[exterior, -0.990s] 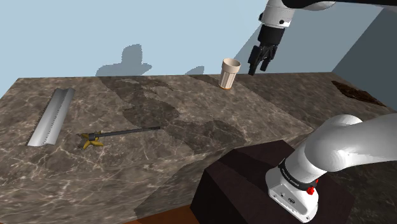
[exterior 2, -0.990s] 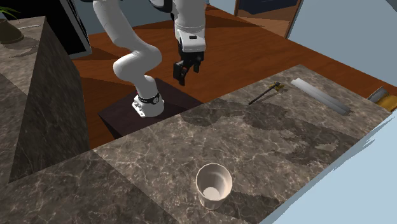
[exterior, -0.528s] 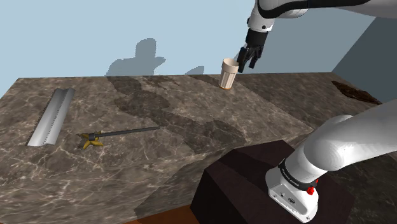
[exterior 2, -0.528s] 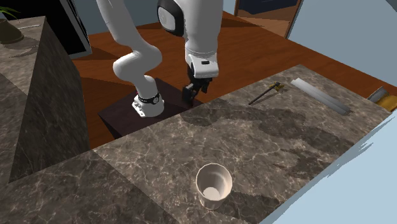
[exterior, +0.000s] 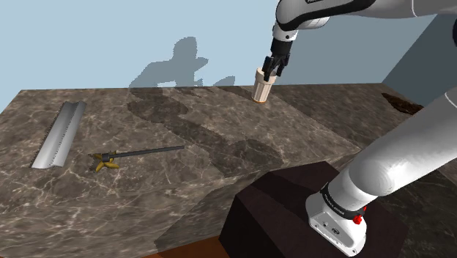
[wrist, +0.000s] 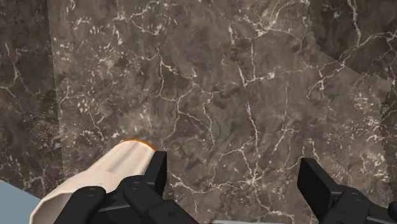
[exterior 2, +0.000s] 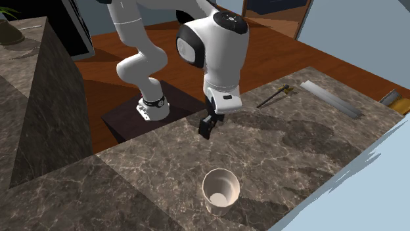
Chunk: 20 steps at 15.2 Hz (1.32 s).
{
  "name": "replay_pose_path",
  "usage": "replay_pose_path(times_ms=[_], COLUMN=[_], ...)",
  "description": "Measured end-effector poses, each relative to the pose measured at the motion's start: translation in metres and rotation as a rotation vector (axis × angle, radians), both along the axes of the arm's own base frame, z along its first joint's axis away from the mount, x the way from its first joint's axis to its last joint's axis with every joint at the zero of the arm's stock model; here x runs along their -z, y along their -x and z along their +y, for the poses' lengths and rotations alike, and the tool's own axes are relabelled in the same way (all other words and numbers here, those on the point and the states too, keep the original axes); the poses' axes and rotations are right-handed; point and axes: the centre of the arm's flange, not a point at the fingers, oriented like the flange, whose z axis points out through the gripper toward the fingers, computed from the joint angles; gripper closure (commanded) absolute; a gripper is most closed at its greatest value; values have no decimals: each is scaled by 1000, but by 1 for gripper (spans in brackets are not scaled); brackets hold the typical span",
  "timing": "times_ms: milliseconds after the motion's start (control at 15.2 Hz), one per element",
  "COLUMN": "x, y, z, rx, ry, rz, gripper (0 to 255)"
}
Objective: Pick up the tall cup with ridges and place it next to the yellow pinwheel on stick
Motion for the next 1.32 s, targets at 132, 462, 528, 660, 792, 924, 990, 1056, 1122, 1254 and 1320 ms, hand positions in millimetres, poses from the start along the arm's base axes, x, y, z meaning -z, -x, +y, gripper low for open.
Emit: replay_pose_path(times_ms=[132,462,528,660,792,924,990,1056,1122,1254,1320], x=[8,28,30,36,45,54,60,64,69,80,82], y=[-20,-69,-83,-103,-112,-114,-115,-114,-114,-114,-114], z=[-11,-44,-49,-57,-63,-65,-65,-66,-67,-67,-67], rx=[-3,-10,-12,-14,-16,-16,-16,-17,-16,-17,-17], ry=[10,35,40,50,54,56,56,56,56,56,56], rz=[-8,-26,-29,-37,-40,-41,-41,-41,-41,-41,-41], gripper=[0,0,0,0,0,0,0,0,0,0,0])
